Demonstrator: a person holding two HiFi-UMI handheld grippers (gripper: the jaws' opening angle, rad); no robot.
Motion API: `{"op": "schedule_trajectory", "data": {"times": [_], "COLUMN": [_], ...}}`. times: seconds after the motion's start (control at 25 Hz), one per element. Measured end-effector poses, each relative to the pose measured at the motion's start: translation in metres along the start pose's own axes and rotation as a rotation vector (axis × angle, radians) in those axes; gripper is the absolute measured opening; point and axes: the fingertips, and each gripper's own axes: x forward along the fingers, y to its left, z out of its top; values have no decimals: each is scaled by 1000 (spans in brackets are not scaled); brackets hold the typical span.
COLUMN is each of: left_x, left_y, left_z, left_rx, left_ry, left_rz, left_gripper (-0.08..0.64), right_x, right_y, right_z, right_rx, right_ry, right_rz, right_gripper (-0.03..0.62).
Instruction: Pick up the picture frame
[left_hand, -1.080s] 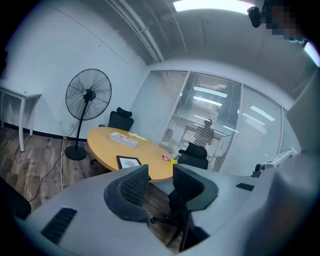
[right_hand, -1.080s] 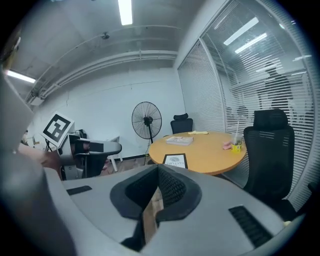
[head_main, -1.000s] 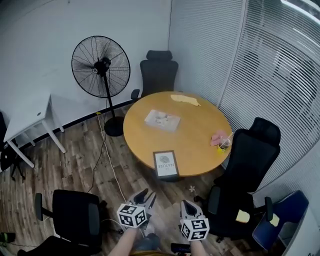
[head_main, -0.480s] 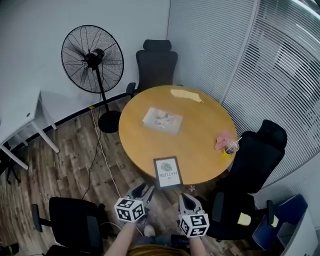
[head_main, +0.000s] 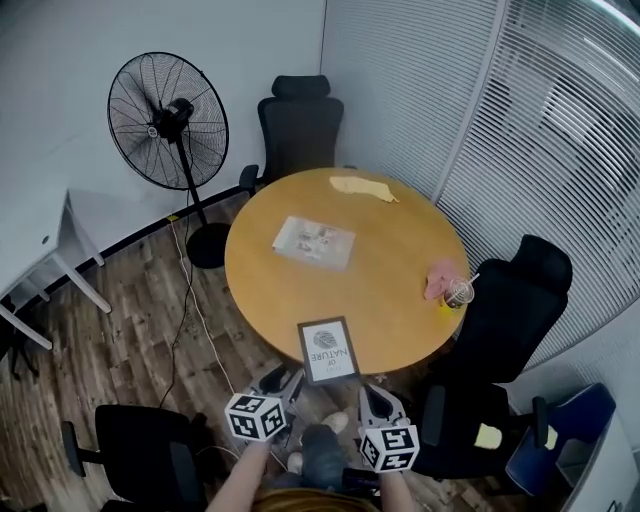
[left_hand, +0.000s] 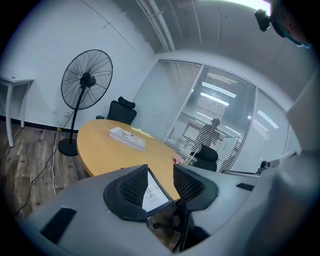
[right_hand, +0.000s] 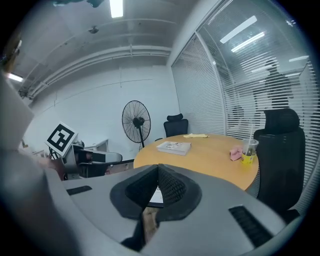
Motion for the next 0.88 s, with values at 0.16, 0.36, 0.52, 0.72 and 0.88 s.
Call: {"op": "schedule_trajectory", "data": {"times": [0.16,0.36,0.52,0.72,0.88], "left_x": [10,20,31,43,52], "left_y": [2,8,14,25,34], "left_z": [-7,-21,-33,-49,-66], "left_rx": [-5,-27,-42,-68,-108], "left_ry": [20,54,92,135,188], "left_rz": [2,4,8,23,24], "left_gripper": [176,176,176,176,179], "right_x": [4,11,19,31,39], "right_y": [-5,-14,-21,-29,-31], "right_z": [-8,-21,-32,-42,-54], "right_rx": [1,-15,-47,-54,-81], "right_ry": [18,55,100,140,186], "right_rz": [6,-1,1,9,19], "right_gripper": [12,12,12,12,12]}}
